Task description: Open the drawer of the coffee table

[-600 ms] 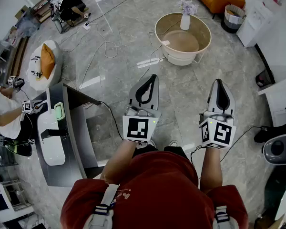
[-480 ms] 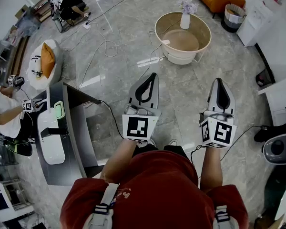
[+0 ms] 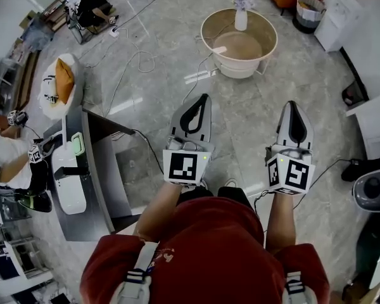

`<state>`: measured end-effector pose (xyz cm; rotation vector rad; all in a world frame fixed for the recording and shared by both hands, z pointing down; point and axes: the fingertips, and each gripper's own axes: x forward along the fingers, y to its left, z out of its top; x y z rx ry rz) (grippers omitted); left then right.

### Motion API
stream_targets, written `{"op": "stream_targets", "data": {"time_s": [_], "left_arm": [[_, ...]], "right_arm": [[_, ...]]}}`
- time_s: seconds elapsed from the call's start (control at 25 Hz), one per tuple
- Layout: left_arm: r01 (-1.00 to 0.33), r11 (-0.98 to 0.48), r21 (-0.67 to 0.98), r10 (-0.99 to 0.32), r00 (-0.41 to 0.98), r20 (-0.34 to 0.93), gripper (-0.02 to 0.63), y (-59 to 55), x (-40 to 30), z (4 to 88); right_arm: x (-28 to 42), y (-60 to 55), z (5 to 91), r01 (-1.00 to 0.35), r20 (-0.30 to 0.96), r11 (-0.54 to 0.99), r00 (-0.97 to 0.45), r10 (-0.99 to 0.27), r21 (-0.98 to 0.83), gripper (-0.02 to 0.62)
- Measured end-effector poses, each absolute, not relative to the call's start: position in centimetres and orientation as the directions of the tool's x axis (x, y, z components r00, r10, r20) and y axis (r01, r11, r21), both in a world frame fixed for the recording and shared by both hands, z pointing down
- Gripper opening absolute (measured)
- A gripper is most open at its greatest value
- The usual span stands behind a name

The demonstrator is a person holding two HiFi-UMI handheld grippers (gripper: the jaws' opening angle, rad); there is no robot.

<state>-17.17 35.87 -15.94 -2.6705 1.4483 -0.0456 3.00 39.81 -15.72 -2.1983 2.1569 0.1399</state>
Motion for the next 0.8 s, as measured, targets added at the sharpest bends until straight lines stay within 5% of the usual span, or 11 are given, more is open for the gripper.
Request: {"op": "stream_targets", "data": {"time_s": [0.44,0.8], "left_arm": [[-0.842,-0.529,-0.104,-0.847,0.532,0.004,0.012,35.5,-11.0,-13.3],[-0.846,-0.528,-0.075,-0.849,0.529,0.006,0.012,26.4,-12.8,-11.6]], "right_arm": [[8.9,39.4,-12.5,-1.000,-0.085,0.012,-0.012,-0.996,-0.005,0.025],[7.0,29.9,-11.3,-0.999,-0.096,0.053,-0.051,-0.994,-0.010,0.025]]}}
